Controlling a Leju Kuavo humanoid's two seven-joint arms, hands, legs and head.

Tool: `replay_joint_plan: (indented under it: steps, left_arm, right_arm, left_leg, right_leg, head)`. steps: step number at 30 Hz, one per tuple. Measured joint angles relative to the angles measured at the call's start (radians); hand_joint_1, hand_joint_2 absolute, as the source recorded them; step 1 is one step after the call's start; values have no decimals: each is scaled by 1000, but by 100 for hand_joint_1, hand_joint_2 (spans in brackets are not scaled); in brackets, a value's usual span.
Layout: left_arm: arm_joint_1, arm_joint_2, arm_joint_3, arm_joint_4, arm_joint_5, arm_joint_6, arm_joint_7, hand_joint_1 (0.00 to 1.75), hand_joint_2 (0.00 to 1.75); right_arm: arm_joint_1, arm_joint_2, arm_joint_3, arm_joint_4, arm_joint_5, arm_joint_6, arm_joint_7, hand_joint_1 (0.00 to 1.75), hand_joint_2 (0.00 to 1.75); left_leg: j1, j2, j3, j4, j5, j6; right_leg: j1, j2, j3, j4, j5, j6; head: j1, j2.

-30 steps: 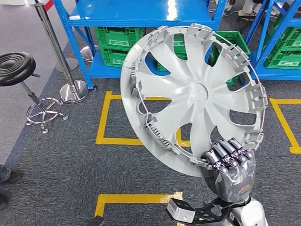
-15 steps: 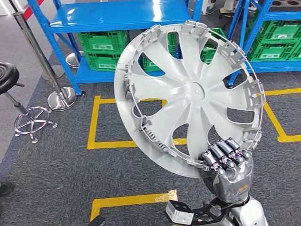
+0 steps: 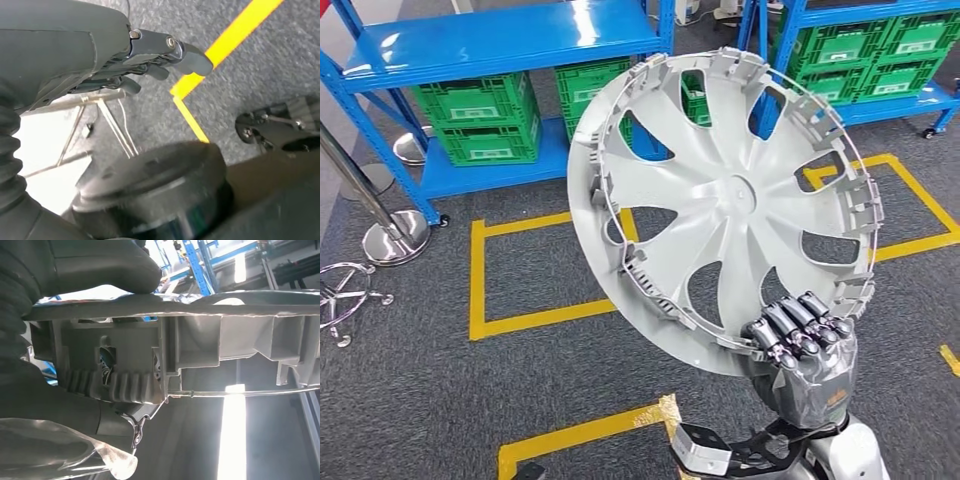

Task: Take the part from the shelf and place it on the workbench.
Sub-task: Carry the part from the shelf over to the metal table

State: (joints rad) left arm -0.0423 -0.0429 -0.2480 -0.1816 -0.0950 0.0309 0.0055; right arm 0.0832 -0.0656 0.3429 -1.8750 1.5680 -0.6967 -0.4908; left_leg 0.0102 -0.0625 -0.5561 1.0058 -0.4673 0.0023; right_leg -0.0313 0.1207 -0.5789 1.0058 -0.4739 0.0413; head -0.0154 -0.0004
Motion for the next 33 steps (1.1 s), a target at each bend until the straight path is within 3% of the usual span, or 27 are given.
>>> replay_joint_plan:
  steps: [2,4,6,7,9,11,13,15,17,19,21,22,23,24,26,28,30,31,33]
  left_arm:
    - [-2,0,0,0,0,0,0,0,175]
    - [0,0,0,0,0,1,-1,0,175]
    - [2,-1,0,0,-1,0,-1,0,175]
    - [3,-1,0,0,-1,0,-2,0,175]
    - [1,-1,0,0,-2,-2,-3,0,175]
    - [0,-2,0,0,-2,-4,-5,0,175]
    - [0,-2,0,0,-3,-9,-6,0,175]
    - [-1,-2,0,0,-3,-12,-6,0,175]
    - [-2,-2,0,0,-4,-14,-6,0,175]
    - [-1,-1,0,0,-5,-15,-6,0,175]
    - [1,-1,0,0,-7,-15,-6,0,175]
    - [1,-1,0,0,-8,-16,-6,0,175]
    - [0,-1,-1,0,-9,-16,-6,0,175]
    - [0,-1,-1,0,-10,-16,-6,0,175]
    - [1,0,-1,0,-11,-16,-6,0,175]
    - [2,2,-1,0,-11,-16,-6,0,175]
    - [2,2,-1,0,-12,-16,-6,0,175]
    - [1,2,-1,0,-12,-16,-6,0,175]
    - [-1,3,-1,0,-13,-15,-6,0,175]
  right_arm:
    - [3,0,-2,0,0,0,0,175,175]
    - [3,0,-3,-1,0,0,-2,175,175]
    - [5,0,-5,-1,0,0,-6,175,175]
    - [7,0,-6,-1,0,0,-9,175,175]
    - [12,0,-9,-2,0,0,-17,175,175]
    - [15,0,-15,-4,0,0,-26,175,175]
    - [20,0,-23,-9,0,0,-35,175,175]
    - [30,0,-32,-14,0,0,-44,175,175]
    - [37,2,-40,-19,0,0,-52,175,175]
    - [40,5,-47,-21,0,0,-60,175,175]
    - [42,9,-54,-20,0,0,-69,175,175]
    - [44,10,-58,-20,0,0,-74,175,175]
    - [45,10,-62,-20,0,0,-78,175,175]
    - [47,11,-66,-20,0,0,-81,175,175]
    - [47,14,-71,-20,0,0,-86,175,175]
    - [46,18,-75,-20,0,0,-87,175,175]
    - [48,19,-78,-20,0,0,-87,175,175]
    - [51,19,-81,-20,0,0,-87,175,175]
    - [53,19,-84,-20,0,0,-88,175,175]
  left_leg:
    - [2,27,3,-12,7,15]
    - [1,54,2,-17,9,24]
    - [-3,82,1,-17,9,26]
    - [-4,96,1,-16,8,25]
    - [-5,119,2,-15,7,24]
    - [-9,137,4,-11,3,17]
    - [-13,154,5,-7,0,5]
    - [-13,170,7,-5,-2,-7]
    - [-8,144,-1,23,-29,-19]
    - [-3,93,-42,127,-92,-28]
    - [-2,73,-96,250,-141,-31]
    - [-1,71,-108,275,-140,-31]
    - [-1,69,-102,259,-118,-30]
    - [0,63,-81,209,-81,-28]
    - [3,21,-26,78,-15,-19]
    - [5,-10,2,8,-2,-12]
    - [3,0,5,-4,-7,-6]
    - [3,11,5,-8,-4,-1]
    - [5,33,8,-19,2,12]
  right_leg:
    - [3,-40,-28,40,-25,6]
    - [5,-94,-85,156,-85,9]
    - [5,-110,-137,266,-126,14]
    - [5,-113,-140,277,-122,15]
    - [6,-129,-86,185,-69,13]
    - [11,-178,-6,49,-27,3]
    - [18,-201,23,-5,-19,-9]
    - [19,-177,17,-6,-13,-21]
    - [15,-155,16,-10,-6,-33]
    - [12,-133,17,-11,0,-41]
    - [12,-106,15,-10,2,-44]
    - [12,-92,15,-9,2,-44]
    - [12,-78,15,-8,2,-43]
    - [12,-63,17,-7,2,-43]
    - [11,-36,16,-5,2,-38]
    - [9,-14,6,-2,4,-26]
    - [5,1,-7,-4,9,-10]
    - [4,-7,-13,-1,7,-5]
    - [6,-56,-45,53,-26,2]
  head:
    - [4,0]
    - [8,0]
    - [8,0]
    - [8,0]
    - [8,0]
    - [8,0]
    - [5,0]
    - [4,0]
    - [0,0]
    - [-5,0]
    - [-6,0]
    - [-6,0]
    - [-6,0]
    - [-6,0]
    - [-5,0]
    - [-6,0]
    - [-8,0]
    - [-8,0]
    - [-3,0]
